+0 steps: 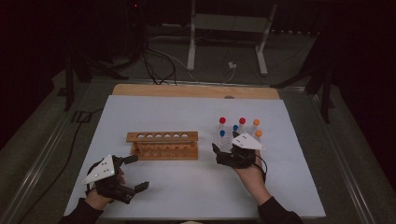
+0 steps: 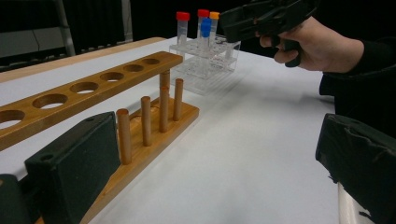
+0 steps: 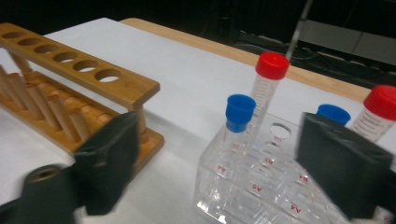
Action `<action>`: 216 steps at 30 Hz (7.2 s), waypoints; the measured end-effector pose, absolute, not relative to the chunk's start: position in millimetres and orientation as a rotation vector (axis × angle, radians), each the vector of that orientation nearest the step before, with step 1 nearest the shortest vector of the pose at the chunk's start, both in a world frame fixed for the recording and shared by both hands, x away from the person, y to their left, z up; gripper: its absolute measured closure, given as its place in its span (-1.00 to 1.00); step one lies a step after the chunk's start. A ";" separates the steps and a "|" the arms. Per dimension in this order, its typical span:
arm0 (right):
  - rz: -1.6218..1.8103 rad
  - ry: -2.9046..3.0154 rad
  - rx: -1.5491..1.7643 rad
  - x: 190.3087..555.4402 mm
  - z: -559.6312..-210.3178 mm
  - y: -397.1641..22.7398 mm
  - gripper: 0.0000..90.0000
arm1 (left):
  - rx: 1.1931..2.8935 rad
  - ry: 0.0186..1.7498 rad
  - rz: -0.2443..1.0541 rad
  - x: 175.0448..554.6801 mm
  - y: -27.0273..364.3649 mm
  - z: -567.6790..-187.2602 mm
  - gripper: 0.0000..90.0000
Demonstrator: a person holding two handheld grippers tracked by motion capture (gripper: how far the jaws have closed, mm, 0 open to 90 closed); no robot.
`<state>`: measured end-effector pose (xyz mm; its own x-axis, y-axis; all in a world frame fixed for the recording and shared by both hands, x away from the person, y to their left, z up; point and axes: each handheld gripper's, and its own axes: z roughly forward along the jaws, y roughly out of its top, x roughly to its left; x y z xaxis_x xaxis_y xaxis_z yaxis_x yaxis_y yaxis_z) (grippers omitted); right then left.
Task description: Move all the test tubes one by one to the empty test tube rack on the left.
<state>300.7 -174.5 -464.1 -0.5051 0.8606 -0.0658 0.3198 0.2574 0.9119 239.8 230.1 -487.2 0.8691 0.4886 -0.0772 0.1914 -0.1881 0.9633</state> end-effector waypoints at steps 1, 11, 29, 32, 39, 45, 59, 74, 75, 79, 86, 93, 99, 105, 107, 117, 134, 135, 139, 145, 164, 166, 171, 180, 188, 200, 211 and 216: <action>1.217 1.965 1.070 301.3 -464.8 -174.2 -0.63 | 1.766 0.519 0.289 239.8 230.2 -487.2 -0.99; 1.156 1.960 1.137 306.5 -469.1 -173.8 -0.08 | 1.766 0.520 0.286 239.8 230.1 -487.3 -0.99; 1.142 1.993 1.207 320.2 -477.5 -174.6 0.57 | 1.770 0.518 0.285 239.6 229.7 -487.5 -0.99; 1.144 2.002 1.210 321.6 -478.4 -174.1 0.61 | 1.769 0.518 0.285 239.5 229.8 -487.4 -0.99; 1.131 2.009 1.205 323.7 -479.7 -171.6 0.68 | 1.769 0.519 0.283 239.5 230.0 -487.4 -0.99; 1.133 2.005 1.194 322.8 -478.2 -171.7 0.70 | 1.766 0.516 0.281 239.4 230.2 -487.2 -0.99; 1.191 1.950 1.109 314.0 -451.1 -177.7 0.70 | 1.769 0.515 0.282 239.5 229.8 -487.5 -0.99; 1.236 1.923 1.023 299.1 -428.1 -177.0 0.70 | 1.772 0.508 0.287 238.8 228.8 -486.7 -0.99; 1.239 1.929 1.013 297.8 -427.0 -176.1 0.70 | 1.773 0.508 0.289 238.4 228.3 -486.4 -0.99; 1.257 1.959 0.989 292.9 -426.7 -170.1 0.70 | 1.786 0.526 0.282 238.9 226.4 -485.5 -0.99; 1.289 2.043 0.966 287.5 -433.8 -160.1 0.70 | 1.785 0.527 0.273 238.7 221.2 -481.0 -0.99; 1.303 2.112 0.926 279.8 -439.7 -151.8 0.70 | 1.774 0.494 0.249 241.5 213.6 -469.2 -0.99; 1.315 2.164 0.903 274.7 -444.9 -145.8 0.70 | 1.789 0.479 0.216 249.8 200.9 -455.6 -0.99; 1.328 2.195 0.882 270.6 -446.7 -142.0 0.70 | 1.789 0.480 0.177 258.5 187.8 -442.3 -0.99; 1.330 2.202 0.869 269.2 -446.7 -141.0 0.70 | 1.799 0.476 0.174 261.4 183.7 -437.9 -0.99; 1.348 2.233 0.847 265.3 -445.9 -136.6 0.70 | 1.818 0.427 0.141 274.6 163.9 -420.9 -0.99; 1.382 2.280 0.827 259.8 -447.3 -129.0 0.70 | 1.825 0.376 0.105 287.6 128.2 -413.6 -0.91; 1.386 2.282 0.829 259.7 -447.5 -128.6 0.70 | 1.826 0.373 0.107 287.8 126.5 -414.4 -0.88; 1.388 2.292 0.819 259.0 -448.5 -126.8 0.70 | 1.828 0.357 0.108 288.5 120.1 -418.2 -0.68; 1.391 2.298 0.817 257.7 -448.6 -124.5 0.70 | 1.842 0.352 0.113 290.9 111.6 -423.7 -0.35; 1.390 2.302 0.807 256.8 -448.2 -123.2 0.70 | 1.916 0.320 0.171 297.3 95.7 -435.4 0.46; 1.390 2.303 0.806 256.7 -448.2 -123.1 0.70 | 1.922 0.313 0.174 297.3 95.7 -436.1 0.56; 1.394 2.303 0.812 257.3 -448.9 -123.0 0.70 | 1.924 0.304 0.175 297.0 94.6 -436.4 0.69; 1.395 2.288 0.822 258.2 -448.5 -124.5 0.41 | 1.910 0.319 0.195 299.7 98.1 -430.7 0.71; 1.436 2.255 0.851 260.8 -445.5 -128.1 -0.10 | 1.880 0.371 0.236 309.3 108.2 -415.6 0.71; 1.518 2.227 0.816 260.0 -440.1 -131.2 -0.71 | 1.868 0.422 0.320 324.4 114.1 -390.4 0.71; 1.533 2.255 0.743 256.4 -439.2 -132.1 -0.98 | 1.856 0.491 0.399 343.6 118.0 -378.6 0.71; 1.532 2.256 0.754 257.6 -440.7 -132.1 -0.98 | 1.851 0.538 0.412 354.5 117.6 -383.6 0.71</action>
<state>257.6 -132.1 -440.7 -0.8131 0.5810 0.0363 0.2479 0.2891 0.9247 354.5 117.6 -383.6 0.8355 0.5490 0.0213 0.1640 -0.2862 0.9440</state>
